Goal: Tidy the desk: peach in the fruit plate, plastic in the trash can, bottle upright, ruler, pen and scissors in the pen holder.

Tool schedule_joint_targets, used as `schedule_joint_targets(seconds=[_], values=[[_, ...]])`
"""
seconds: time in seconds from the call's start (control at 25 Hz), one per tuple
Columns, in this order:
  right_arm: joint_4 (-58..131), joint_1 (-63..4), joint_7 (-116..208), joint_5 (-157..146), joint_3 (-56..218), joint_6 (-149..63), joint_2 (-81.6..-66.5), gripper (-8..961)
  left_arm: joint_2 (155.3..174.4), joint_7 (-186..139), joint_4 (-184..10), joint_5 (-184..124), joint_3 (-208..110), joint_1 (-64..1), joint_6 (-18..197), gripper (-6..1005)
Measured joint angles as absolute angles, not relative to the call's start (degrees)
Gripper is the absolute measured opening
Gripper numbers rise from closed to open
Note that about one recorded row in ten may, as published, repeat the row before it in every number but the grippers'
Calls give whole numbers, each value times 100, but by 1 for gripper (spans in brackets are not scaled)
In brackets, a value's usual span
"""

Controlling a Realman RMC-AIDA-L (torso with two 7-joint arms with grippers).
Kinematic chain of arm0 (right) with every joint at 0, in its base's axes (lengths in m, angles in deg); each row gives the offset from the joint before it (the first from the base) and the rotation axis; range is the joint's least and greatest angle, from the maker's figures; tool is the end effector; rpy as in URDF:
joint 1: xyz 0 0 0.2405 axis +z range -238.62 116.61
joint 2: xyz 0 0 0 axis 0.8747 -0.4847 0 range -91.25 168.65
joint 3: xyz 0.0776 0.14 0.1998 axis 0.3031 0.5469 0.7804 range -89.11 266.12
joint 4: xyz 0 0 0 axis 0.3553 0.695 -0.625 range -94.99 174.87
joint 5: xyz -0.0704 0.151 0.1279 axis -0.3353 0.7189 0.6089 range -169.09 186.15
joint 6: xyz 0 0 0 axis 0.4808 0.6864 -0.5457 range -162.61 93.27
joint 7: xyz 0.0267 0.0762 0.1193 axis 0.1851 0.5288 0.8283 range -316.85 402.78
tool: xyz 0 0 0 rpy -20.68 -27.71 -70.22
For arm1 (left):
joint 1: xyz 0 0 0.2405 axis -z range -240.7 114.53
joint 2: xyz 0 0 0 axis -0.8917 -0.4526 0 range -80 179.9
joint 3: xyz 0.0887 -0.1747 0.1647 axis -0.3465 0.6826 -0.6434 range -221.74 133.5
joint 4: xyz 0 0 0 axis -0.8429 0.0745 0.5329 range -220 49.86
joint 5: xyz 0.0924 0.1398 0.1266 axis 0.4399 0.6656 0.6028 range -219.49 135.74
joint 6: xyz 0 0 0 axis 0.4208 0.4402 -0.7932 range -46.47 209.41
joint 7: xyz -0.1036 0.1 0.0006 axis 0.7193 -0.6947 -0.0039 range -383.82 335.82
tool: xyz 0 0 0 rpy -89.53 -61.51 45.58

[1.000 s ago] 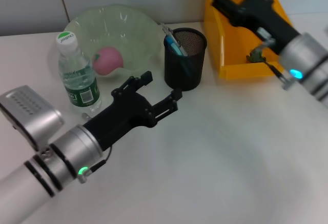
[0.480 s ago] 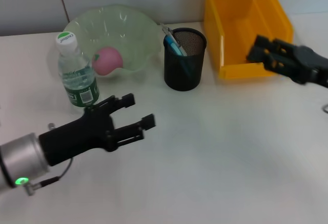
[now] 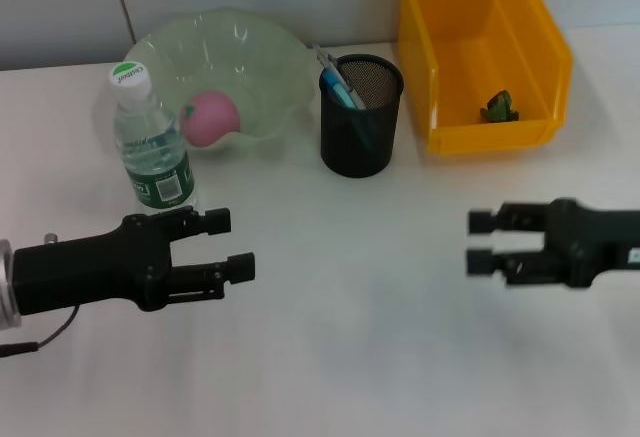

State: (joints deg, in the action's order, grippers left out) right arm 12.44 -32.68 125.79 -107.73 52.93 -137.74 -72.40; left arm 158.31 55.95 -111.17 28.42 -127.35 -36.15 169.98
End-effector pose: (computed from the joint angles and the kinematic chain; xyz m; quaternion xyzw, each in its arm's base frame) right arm 0.2909 0.2908 0.0334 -0.9159 0.2872 0.2783 0.0335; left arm -0.2585 0.3027 -0.0062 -0.9176 -0.2536 -0.3054 0.0220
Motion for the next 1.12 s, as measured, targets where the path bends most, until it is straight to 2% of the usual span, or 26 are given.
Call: schedule_joint_targets(seconds=[0.04,0.2,0.6,1.12], values=[[1244,-3268,12579,-10773,5293,-13774,-7240,743,15831,5595,-11117,2842,-12735,-3615,16998,860],[1198,-3234,12194,-10895,5242,-13755,-7415,741,15760,5792,-11160,3630,-12019,-3559,17497,860],[1198,-3153,12039,-10961,5186,-13686,-7561,741,15712,5989,-11465,4501,-11501,-3506,17808,860],[1187,-3199,12035,-10977,5176,-13717,-7581,741,15751,5994,-11478,4728,-11451,-3469,17862,859]])
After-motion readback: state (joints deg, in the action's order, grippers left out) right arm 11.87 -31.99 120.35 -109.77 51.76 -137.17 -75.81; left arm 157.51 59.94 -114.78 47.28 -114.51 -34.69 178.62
